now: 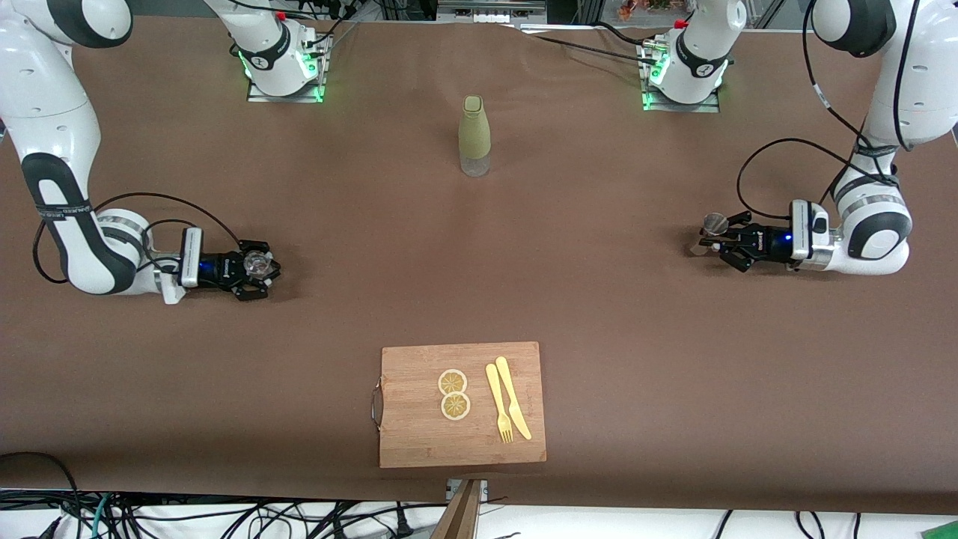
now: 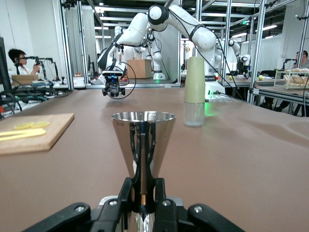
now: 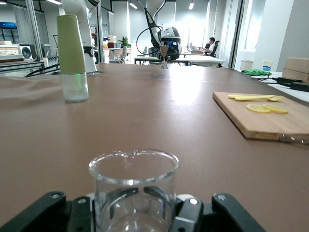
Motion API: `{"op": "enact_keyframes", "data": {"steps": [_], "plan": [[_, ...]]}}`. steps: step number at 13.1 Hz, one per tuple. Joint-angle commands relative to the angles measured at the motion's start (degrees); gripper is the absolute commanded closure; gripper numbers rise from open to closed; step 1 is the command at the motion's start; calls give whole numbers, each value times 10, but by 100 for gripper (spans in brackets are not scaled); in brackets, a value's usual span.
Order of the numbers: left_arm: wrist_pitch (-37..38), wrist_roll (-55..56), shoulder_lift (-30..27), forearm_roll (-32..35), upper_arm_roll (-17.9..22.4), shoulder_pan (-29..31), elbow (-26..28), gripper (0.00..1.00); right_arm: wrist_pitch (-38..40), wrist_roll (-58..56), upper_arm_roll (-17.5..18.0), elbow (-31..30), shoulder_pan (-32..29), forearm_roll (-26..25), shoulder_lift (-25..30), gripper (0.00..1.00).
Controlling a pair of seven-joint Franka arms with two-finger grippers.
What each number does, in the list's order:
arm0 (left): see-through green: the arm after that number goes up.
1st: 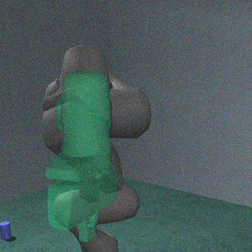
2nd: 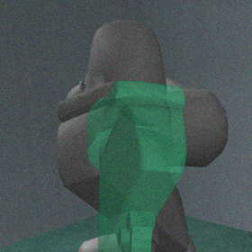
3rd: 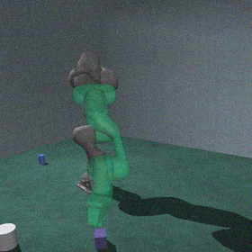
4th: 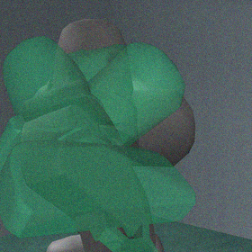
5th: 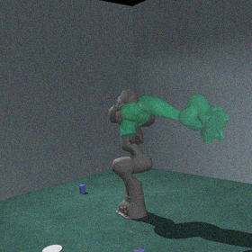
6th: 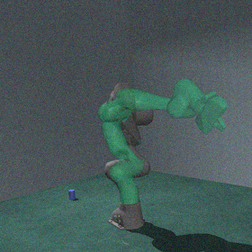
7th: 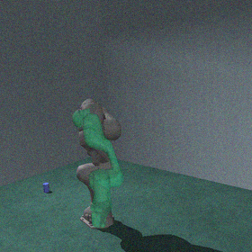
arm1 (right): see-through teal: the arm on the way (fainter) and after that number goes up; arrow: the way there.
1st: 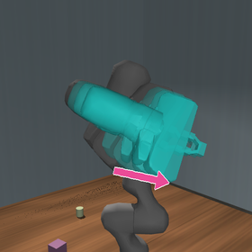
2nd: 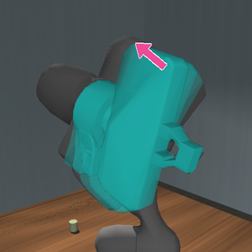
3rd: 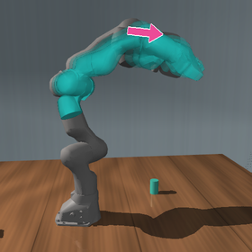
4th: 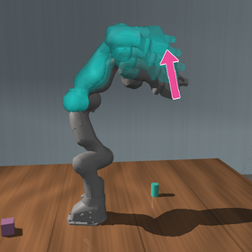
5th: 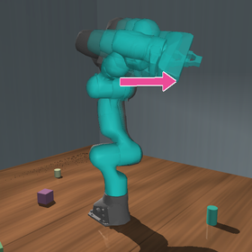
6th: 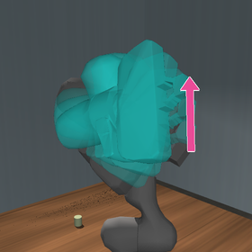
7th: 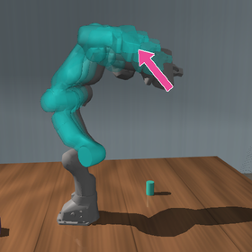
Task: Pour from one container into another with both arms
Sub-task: 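Carry the beaker and jigger back apart toward their spots, then set down the beaker and jigger and open both grippers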
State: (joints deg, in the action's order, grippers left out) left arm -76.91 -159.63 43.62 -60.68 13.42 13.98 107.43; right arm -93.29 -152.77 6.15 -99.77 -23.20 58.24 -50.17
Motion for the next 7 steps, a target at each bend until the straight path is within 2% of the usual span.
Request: {"op": "enact_keyframes", "data": {"steps": [1, 7], "plan": [[33, -137, 23, 35, 15, 22, -28, 100, 31, -27, -13, 1, -5, 7, -16, 94], [50, -183, 91, 38, 15, 38, -92, 100, 31, -30, -13, 8, -4, 14, -62, 90]]}}
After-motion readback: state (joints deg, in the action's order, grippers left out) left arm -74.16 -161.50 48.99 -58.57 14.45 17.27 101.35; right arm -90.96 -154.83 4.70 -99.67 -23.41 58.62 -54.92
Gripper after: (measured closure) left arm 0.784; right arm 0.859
